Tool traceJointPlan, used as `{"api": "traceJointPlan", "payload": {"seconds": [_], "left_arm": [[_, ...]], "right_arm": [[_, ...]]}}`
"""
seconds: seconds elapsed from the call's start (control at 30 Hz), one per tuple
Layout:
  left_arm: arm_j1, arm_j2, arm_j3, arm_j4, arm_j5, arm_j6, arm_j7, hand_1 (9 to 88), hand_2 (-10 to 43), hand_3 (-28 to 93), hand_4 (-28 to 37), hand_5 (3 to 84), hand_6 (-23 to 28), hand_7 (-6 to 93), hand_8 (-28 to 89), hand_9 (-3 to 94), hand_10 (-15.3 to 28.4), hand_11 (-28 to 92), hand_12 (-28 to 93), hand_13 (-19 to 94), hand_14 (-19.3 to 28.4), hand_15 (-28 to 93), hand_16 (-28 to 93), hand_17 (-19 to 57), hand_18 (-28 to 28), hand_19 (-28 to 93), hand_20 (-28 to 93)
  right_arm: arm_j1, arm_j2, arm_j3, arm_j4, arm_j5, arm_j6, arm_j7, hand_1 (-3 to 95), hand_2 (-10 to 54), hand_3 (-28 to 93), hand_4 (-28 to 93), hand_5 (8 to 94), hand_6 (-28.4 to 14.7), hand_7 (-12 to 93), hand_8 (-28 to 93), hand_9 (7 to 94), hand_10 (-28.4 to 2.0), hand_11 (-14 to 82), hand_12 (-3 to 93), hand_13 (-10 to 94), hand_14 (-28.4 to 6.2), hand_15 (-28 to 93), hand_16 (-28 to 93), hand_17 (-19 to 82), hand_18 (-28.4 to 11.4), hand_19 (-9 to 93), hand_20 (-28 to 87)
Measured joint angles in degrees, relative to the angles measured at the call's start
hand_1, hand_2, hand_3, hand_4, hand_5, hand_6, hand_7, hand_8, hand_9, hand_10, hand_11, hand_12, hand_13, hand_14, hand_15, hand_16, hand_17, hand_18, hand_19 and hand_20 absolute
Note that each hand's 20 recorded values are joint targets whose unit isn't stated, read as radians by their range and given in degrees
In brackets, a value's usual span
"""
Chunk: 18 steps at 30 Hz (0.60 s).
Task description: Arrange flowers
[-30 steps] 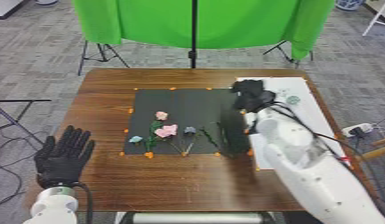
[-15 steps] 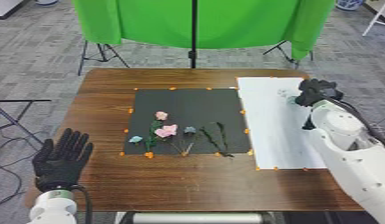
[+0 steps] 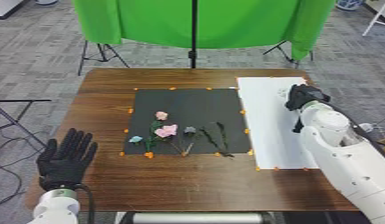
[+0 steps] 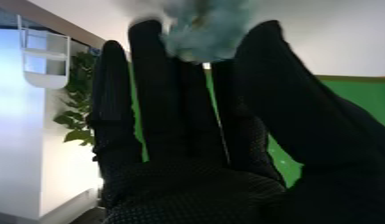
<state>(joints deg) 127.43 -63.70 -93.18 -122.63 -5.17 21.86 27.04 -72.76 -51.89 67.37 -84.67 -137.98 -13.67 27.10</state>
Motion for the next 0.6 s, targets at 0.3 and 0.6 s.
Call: {"api": "traceJointPlan", "payload": {"seconds": [0.3, 0.6], "left_arm": [[0.00, 0.00, -0.03, -0.01, 0.03, 0.00, 0.00, 27.7, 12.1, 81, -28.3, 50.2, 11.9, 11.2, -10, 41.2, 16.4, 23, 9, 30, 16.7, 36, -8, -6.1, 14.4, 36, 12], [0.04, 0.02, -0.03, -0.01, 0.03, -0.16, 0.03, 27.5, 12.0, 81, -28.3, 50.1, 11.9, 11.1, -10, 41.1, 16.5, 23, 9, 30, 16.9, 36, -8, -6.0, 14.4, 36, 12]], "right_arm": [[-2.58, 0.21, -1.01, -0.91, -1.01, 6.19, 2.88, 63.2, -9.5, 72, -28, 71.9, 0.5, 53, 3, 82.0, -9.6, 18.9, 43.6, 72, -5.9, 46, 39, 35, -22.1, 86, 31], [-3.76, 2.79, -3.43, -11.79, 1.19, 8.12, -0.59, 62.5, -9.5, 73, -28, 72.7, 0.7, 53, 5, 82.7, -9.8, 20.2, 46.3, 73, -6.4, 46, 40, 36, -22.4, 86, 33]]}}
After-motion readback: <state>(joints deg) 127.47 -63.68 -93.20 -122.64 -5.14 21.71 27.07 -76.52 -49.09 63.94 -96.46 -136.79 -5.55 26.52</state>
